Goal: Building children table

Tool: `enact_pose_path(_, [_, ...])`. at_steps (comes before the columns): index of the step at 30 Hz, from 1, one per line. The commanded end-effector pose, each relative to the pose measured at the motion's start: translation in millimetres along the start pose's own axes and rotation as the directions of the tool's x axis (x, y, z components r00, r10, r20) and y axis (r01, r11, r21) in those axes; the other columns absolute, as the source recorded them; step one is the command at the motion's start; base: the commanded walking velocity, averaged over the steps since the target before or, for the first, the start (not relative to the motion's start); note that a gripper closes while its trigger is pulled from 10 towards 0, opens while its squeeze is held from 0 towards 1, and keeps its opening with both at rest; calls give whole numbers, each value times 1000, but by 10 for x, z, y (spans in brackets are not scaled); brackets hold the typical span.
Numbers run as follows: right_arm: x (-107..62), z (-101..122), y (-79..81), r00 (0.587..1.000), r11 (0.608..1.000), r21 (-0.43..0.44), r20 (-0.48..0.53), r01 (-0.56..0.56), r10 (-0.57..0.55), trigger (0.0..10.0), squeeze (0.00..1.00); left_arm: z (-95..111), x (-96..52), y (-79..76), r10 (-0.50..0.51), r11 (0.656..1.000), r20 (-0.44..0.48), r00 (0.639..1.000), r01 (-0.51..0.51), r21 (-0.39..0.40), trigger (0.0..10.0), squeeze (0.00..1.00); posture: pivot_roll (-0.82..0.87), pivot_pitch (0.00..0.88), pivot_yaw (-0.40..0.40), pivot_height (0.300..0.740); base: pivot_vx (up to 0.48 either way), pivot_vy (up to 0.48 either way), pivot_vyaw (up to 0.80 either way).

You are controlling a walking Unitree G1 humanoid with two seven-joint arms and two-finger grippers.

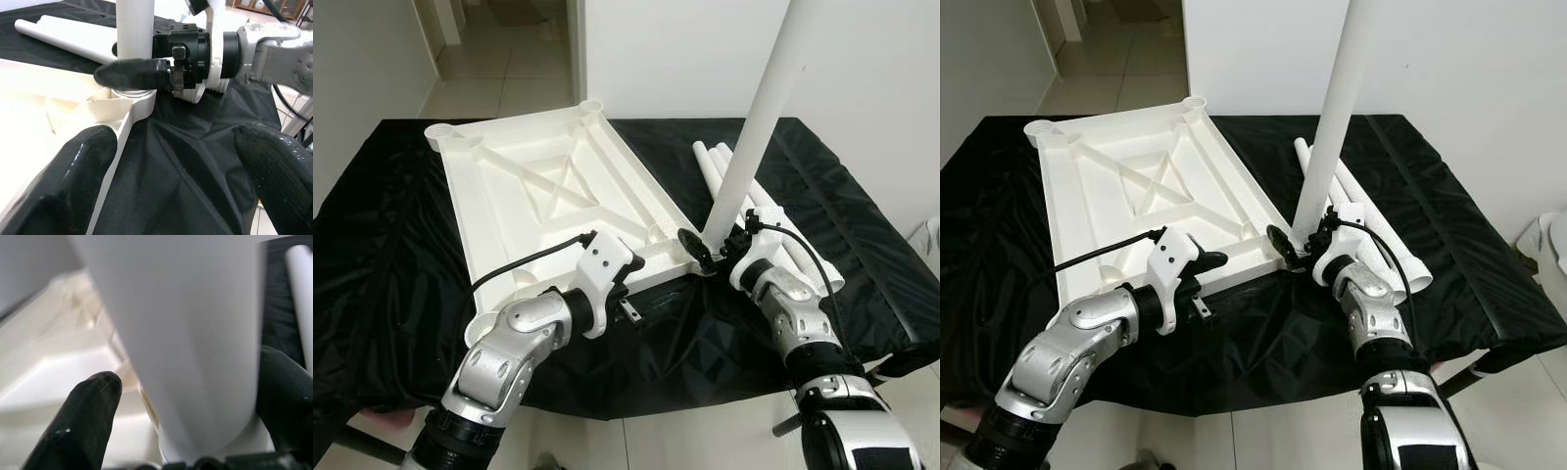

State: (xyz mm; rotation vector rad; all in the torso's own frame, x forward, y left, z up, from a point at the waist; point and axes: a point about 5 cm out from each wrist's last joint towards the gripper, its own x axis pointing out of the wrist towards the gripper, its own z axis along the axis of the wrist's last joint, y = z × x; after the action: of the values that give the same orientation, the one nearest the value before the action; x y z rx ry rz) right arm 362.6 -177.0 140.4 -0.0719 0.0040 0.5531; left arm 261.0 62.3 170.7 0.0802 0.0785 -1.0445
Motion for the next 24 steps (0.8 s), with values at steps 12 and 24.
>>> enact_pose_path(12, [147,68,-10,997,996,-75,-56,-51,47,10000,0,12,-33,-6,10,1000,-4,1000,-10,3,10000,0,-9,17,-1,740,0,0,0])
enact_pose_path(24, [84,-87,-49,993,998,-44,-115,-37,32,0,0,27,-59,15,30,1000,-2,1000,-30,-1,10000,0,-1,39,6,740,0,0,0])
